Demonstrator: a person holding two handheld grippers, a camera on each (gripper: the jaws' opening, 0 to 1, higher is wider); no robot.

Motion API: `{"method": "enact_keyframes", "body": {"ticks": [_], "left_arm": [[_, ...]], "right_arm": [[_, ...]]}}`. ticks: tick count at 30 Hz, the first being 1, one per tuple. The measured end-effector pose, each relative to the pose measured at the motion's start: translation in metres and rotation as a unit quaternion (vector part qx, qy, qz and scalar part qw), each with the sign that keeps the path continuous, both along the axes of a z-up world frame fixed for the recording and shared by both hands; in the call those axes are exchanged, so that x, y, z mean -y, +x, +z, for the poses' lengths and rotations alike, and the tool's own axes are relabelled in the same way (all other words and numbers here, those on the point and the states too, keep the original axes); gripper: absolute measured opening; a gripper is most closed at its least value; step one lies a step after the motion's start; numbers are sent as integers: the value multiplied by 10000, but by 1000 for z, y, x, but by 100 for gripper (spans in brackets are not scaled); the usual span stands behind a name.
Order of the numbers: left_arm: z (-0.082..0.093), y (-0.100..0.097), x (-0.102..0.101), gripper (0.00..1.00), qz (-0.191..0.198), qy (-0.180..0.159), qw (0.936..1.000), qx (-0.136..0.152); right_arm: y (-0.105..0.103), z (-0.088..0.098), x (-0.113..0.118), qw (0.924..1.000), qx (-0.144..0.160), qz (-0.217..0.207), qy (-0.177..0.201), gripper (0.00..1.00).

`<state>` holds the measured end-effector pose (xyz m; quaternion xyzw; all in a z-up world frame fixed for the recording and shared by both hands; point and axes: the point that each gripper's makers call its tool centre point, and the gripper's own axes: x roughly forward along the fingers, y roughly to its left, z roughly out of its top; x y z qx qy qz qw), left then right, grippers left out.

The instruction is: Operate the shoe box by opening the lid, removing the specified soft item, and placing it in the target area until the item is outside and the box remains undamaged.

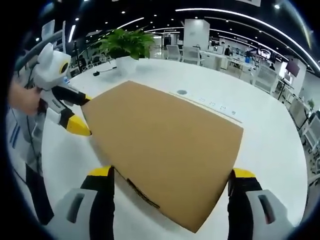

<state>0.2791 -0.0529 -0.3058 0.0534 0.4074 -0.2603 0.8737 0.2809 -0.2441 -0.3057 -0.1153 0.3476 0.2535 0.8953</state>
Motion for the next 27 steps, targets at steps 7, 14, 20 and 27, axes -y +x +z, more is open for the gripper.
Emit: {"method": "enact_keyframes", "body": {"ticks": [7, 14, 20, 27], "left_arm": [[3, 0, 0, 71, -13, -170, 9996, 206], [15, 2, 7, 90, 67, -891, 9959, 160], [32, -1, -9, 99, 267, -1415, 9893, 236], [53, -13, -16, 99, 505, -2056, 9771, 235]], "right_arm": [[-5, 8, 0, 9993, 79, -88, 345, 95], [-12, 10, 2, 9965, 113, -315, 766, 93], [-22, 27, -6, 9854, -21, -623, 1584, 96], [-25, 42, -3, 9829, 172, -683, 1701, 100]]}}
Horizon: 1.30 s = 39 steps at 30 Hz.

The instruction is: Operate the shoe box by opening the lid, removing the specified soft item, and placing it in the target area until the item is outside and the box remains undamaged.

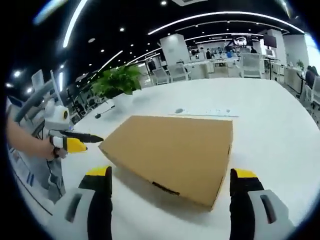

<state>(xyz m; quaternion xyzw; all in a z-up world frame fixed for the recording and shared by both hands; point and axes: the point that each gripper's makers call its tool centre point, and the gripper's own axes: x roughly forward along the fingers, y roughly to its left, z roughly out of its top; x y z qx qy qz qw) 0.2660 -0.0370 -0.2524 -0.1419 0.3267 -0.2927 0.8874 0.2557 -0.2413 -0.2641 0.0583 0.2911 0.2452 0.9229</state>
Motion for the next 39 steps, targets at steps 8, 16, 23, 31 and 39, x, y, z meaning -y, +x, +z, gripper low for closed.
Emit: {"method": "enact_keyframes", "body": {"ticks": [8, 16, 23, 31, 39], "left_arm": [[29, -10, -11, 100, 322, -448, 9984, 118], [46, -13, -13, 100, 769, -1798, 9804, -240], [57, -18, -18, 99, 821, -2239, 9709, -220], [66, -30, -13, 81, 773, -2897, 9524, -547], [73, -41, 1, 85, 493, -3245, 9417, -735]], "right_arm": [[-10, 17, -3, 9995, 176, 3, 269, 100], [-27, 20, 8, 9945, -154, -306, 989, 100], [-41, 31, 11, 9911, -182, -215, 1297, 91], [-52, 33, 1, 9909, -415, 191, 1266, 76], [-63, 39, -8, 9762, -817, 244, 1992, 64]]}}
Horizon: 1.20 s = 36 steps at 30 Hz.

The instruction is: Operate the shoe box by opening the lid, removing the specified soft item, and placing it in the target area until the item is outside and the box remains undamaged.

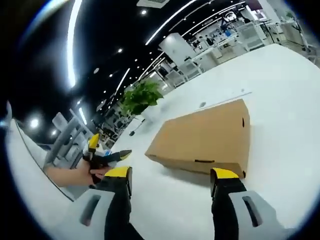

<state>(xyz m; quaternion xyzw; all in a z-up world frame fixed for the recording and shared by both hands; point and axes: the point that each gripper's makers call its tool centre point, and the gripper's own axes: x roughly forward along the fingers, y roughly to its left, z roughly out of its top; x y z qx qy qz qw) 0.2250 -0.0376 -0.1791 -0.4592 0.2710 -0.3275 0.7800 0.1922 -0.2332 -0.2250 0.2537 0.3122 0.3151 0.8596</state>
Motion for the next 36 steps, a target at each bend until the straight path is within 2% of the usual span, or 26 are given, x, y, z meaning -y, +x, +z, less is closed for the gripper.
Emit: {"method": "enact_keyframes", "body": {"ticks": [2, 3, 4, 5, 7, 8, 9, 11, 12, 13, 14, 16, 17, 19, 21, 24, 26, 27, 29, 31, 32, 33, 34, 36], "left_arm": [[-2, -4, 5, 94, -154, -3, 9999, 11], [-8, -7, 7, 97, -235, 229, 9995, 43], [-14, -12, 10, 97, -385, 386, 9985, 26], [-13, -13, 12, 97, -384, 311, 9988, -5], [-21, -13, 8, 97, -295, 428, 9985, -152], [-24, -10, 4, 98, -137, 361, 9989, -249], [-26, -11, 3, 94, -88, 193, 9985, -500], [-17, -15, 6, 87, -112, -565, 9955, -750], [-19, -19, 7, 86, -144, -678, 9940, -852], [-19, -20, 8, 88, -111, -858, 9919, -931], [-23, -22, 8, 89, -121, -848, 9912, -1011], [-28, -21, 4, 83, 29, -922, 9899, -1079], [-29, -21, 2, 80, 90, -974, 9887, -1133], [-32, -21, -2, 77, 232, -1026, 9879, -1138], [-36, -20, -5, 79, 273, -996, 9886, -1098], [-41, -24, -1, 78, 312, -979, 9876, -1188], [-46, -18, -8, 76, 715, -1227, 9798, -1406], [-48, -17, -10, 74, 815, -1355, 9763, -1478], [-50, -15, -15, 76, 1032, -1569, 9707, -1500], [-50, -17, -13, 77, 1105, -1670, 9673, -1557], [-50, -20, -12, 73, 1121, -1734, 9649, -1623], [-53, -21, -12, 69, 1142, -1624, 9660, -1656], [-54, -22, -13, 66, 1173, -1530, 9679, -1614], [-53, -24, -9, 64, 1131, -1492, 9688, -1626]], "right_arm": [[-2, 1, 0, 9999, -41, -14, 114, 64], [-3, 3, 0, 9998, -71, -47, 203, 64], [-3, 4, 1, 9996, -85, -80, 263, 64], [-2, 5, 2, 9993, -82, -139, 337, 64], [0, 10, 4, 9976, -103, -332, 605, 64], [0, 11, 5, 9964, -152, -411, 719, 64], [1, 11, 6, 9959, -114, -471, 760, 65], [0, 12, 6, 9929, -218, -608, 997, 67], [-2, 18, 0, 9865, -348, -611, 1480, 69], [-2, 22, -2, 9822, -335, -651, 1731, 72], [0, 26, -2, 9774, -232, -801, 1944, 74], [-3, 20, -1, 9769, -351, -865, 1924, 73], [-3, 18, 1, 9742, -419, -969, 1993, 70], [-4, 21, 2, 9609, -565, -1136, 2460, 67], [-2, 18, 9, 9538, -544, -1326, 2641, 65], [-6, 8, 9, 9504, -741, -1403, 2675, 63], [-7, 5, 7, 9359, -954, -1549, 3017, 61], [-5, 6, 10, 9248, -960, -1715, 3258, 59], [-4, 4, 14, 9128, -1000, -1915, 3464, 56], [-5, -1, 15, 9127, -998, -2016, 3410, 56], [-4, -3, 15, 9146, -972, -2091, 3321, 56], [-2, -7, 17, 9219, -833, -2151, 3112, 57], [-4, -5, 14, 9235, -793, -2160, 3070, 58], [-5, -1, 12, 9125, -872, -2239, 3311, 59]]}}
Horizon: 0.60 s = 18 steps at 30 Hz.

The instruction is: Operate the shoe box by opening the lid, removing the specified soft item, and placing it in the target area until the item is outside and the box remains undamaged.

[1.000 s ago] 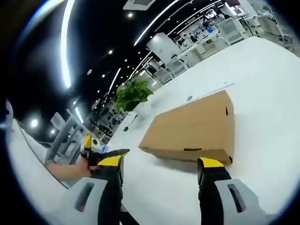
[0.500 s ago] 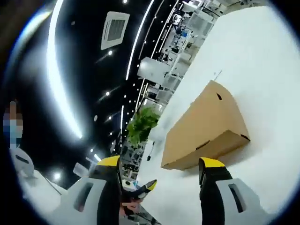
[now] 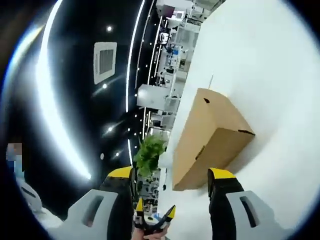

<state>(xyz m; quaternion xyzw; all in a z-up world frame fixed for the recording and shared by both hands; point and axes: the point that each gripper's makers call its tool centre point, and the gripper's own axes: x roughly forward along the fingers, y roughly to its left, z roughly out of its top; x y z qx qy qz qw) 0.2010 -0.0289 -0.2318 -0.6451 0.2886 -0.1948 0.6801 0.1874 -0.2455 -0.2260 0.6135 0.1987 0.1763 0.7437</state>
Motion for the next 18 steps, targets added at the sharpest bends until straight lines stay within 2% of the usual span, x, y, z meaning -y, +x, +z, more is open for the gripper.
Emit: {"method": "enact_keyframes", "body": {"ticks": [1, 2, 4, 7, 9, 11, 14, 16, 18], "left_arm": [[0, 1, -1, 64, 134, -93, 9998, -62], [-3, 8, -10, 64, 349, -162, 9992, -99], [-13, 12, -20, 63, 654, -99, 9972, -354], [-21, 18, -29, 56, 944, -428, 9929, -580], [-29, 19, -32, 55, 900, -388, 9935, -572], [-36, 18, -32, 55, 761, -92, 9955, -565], [-40, 19, -31, 57, 713, -128, 9955, -610], [-43, 20, -32, 57, 724, -105, 9952, -658], [-46, 21, -30, 58, 700, -49, 9952, -684]], "right_arm": [[3, 2, 4, 9993, -52, -175, 314, 59], [4, 2, 6, 9981, -125, -261, 543, 58], [5, -4, 8, 9979, -188, -304, 532, 55], [7, -10, 4, 9985, -298, -274, 371, 52], [8, -6, 0, 9990, -159, -209, 364, 50], [9, -10, 0, 9988, -242, -263, 337, 48], [10, -18, -2, 9981, -394, -268, 400, 49], [9, -24, -4, 9989, -416, -174, 118, 52], [10, -30, -3, 9980, -572, -237, 149, 53]]}}
